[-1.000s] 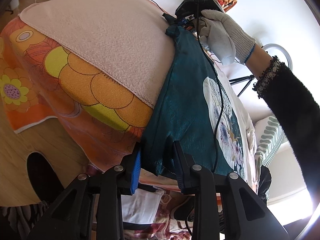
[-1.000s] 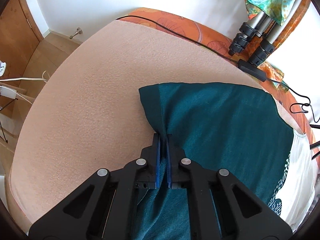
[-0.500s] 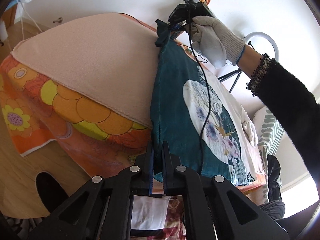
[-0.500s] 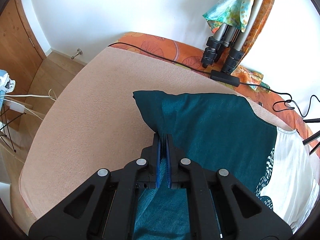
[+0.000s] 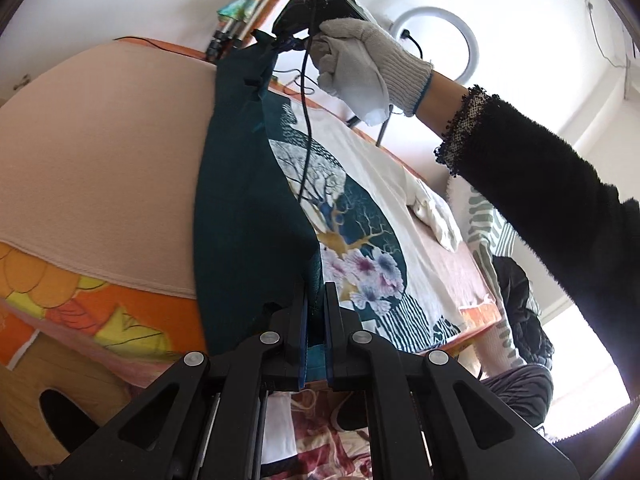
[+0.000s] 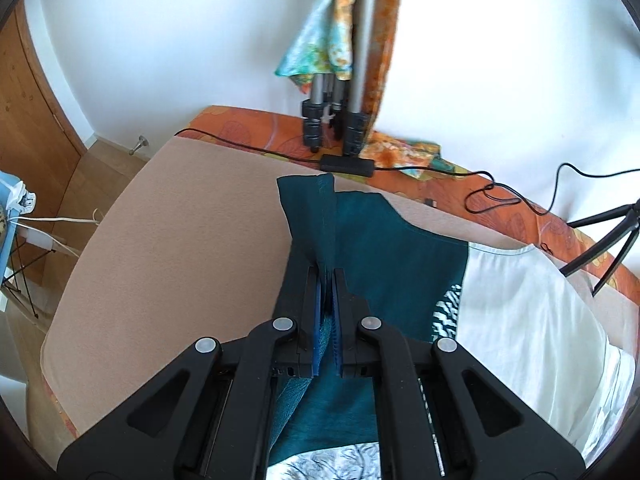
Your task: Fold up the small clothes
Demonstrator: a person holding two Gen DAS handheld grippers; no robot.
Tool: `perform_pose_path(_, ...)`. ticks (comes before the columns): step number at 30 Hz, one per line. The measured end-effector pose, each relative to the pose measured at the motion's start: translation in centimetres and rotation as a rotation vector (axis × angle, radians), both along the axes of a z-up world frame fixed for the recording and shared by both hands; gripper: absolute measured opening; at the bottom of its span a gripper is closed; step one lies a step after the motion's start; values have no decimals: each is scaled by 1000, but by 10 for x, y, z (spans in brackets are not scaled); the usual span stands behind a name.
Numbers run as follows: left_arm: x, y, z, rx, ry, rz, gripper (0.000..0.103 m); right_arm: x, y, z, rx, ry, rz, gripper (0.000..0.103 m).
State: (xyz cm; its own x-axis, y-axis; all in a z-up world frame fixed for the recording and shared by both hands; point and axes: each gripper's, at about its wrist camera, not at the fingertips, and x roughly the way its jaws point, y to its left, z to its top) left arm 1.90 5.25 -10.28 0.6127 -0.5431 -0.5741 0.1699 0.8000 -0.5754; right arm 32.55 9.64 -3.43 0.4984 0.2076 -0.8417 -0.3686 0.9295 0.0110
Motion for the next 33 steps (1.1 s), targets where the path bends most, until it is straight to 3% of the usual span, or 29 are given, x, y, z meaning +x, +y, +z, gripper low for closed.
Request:
perform_pose_path(8,12,-39,-14,29,55,-101,5,24,-81,-48,19,77,-130,5)
perform_pose_path(19,26,-60,-20,48,96,-140,5,36,-100,-81,38,119,-147,6)
perform_pose_path(20,26,-61,-19,54,94,-145,5,36,-103,-80,54,132,-144,8)
perform_pose_path(22,25,-63,-18,69,88,-151,5,35,-109,-74,59,143,-141,32)
perform_pose_path(23,24,-63,-17,69,85,-153,5,32,-113,-69,51,126,-147,59)
perform_pose_path(24,24,-61,-16,69,85,-153,5,28,-117,-61,42,94,-150,69)
perform_pose_path(33,22,-56,-7,43,63,-147,5,-44,-181,10,20,16,-106,69)
